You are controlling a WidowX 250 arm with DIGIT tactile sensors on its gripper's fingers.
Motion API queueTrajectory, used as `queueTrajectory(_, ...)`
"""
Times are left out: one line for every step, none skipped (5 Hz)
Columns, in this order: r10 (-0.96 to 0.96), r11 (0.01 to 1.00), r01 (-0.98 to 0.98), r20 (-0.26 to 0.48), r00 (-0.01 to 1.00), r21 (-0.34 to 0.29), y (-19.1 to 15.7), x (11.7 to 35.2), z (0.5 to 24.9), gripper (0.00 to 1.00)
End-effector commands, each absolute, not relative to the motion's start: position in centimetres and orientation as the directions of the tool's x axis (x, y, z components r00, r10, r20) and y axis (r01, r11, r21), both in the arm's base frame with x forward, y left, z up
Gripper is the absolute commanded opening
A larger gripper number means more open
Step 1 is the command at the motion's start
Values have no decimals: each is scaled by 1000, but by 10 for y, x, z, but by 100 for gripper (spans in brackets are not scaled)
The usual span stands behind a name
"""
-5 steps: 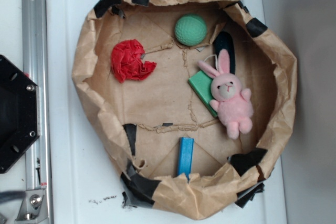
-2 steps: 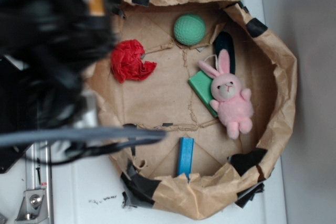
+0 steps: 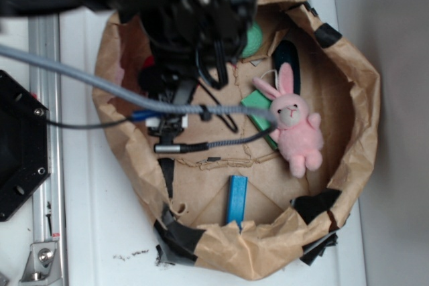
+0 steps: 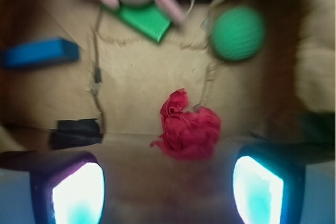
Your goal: Grab the red paper.
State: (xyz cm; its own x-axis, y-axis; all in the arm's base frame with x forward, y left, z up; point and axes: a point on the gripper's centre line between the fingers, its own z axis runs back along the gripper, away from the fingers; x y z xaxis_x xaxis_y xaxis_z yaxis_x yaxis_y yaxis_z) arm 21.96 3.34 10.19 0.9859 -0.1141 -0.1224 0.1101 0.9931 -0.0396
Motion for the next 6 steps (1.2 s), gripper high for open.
queueTrajectory(-249,968,248,82,965,27,58,222,43,100)
queueTrajectory(-298,954,286,189,936,86,61,235,47,100)
queueTrajectory(-324,940,294,188,927,173,71,247,44,100)
queueTrajectory(-366,921,337,144,919,195,76,254,32,83)
queueTrajectory(-375,917,344,149,915,201,78,252,40,0)
queueTrajectory(-376,921,347,177,910,176,73,251,51,0)
